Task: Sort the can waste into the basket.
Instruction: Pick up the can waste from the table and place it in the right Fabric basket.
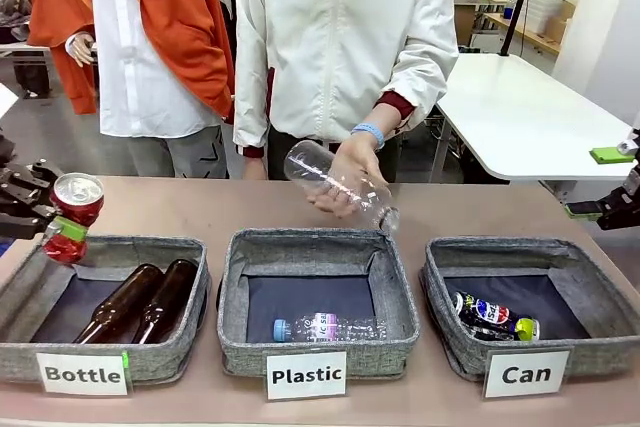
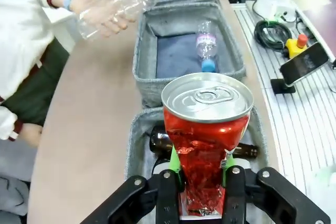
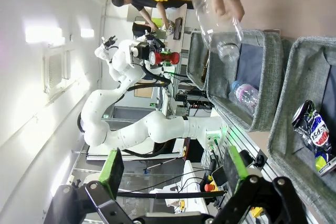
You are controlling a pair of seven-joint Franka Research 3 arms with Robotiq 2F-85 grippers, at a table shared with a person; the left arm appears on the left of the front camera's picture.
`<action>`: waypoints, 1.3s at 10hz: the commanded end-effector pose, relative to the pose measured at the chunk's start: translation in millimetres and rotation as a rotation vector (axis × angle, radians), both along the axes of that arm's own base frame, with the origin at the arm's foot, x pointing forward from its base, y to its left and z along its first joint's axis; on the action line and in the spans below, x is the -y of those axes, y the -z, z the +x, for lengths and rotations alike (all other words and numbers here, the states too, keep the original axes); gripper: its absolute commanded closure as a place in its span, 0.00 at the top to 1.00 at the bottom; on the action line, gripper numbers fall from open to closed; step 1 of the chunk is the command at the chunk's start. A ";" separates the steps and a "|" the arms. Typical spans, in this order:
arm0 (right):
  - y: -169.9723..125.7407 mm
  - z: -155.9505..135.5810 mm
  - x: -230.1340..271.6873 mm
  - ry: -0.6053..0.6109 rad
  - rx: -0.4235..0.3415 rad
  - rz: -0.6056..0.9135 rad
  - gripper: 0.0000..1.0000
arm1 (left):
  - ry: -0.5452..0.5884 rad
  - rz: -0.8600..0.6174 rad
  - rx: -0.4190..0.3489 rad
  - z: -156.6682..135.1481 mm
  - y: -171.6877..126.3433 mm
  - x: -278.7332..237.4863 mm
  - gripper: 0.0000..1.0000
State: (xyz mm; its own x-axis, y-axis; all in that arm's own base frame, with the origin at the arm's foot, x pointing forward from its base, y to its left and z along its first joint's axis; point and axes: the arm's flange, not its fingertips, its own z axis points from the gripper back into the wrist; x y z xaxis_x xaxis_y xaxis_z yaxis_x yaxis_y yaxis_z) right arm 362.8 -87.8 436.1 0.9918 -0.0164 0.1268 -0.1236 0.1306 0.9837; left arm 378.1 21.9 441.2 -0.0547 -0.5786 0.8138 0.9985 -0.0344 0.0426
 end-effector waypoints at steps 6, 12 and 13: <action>-2.0 0.4 3.4 -0.010 0.015 0.001 1.00 | -0.070 -0.130 -0.143 26.4 -11.4 89.8 0.33; -2.0 0.4 3.4 -0.010 0.015 0.001 1.00 | -0.041 -0.032 -0.158 14.0 -1.1 166.6 0.33; -2.0 0.4 3.4 -0.010 0.015 0.001 1.00 | -0.058 -0.019 -0.156 -1.1 -4.9 182.8 0.33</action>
State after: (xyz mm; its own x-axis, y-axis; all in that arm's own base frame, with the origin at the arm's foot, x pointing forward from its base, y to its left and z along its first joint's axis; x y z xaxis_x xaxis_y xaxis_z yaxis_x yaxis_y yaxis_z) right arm 362.9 -88.1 436.1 0.9918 -0.0168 0.1269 -0.1237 0.1305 0.9837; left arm 397.4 -148.4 437.9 0.0793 -0.5663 0.8204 0.9950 -0.0054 -0.0999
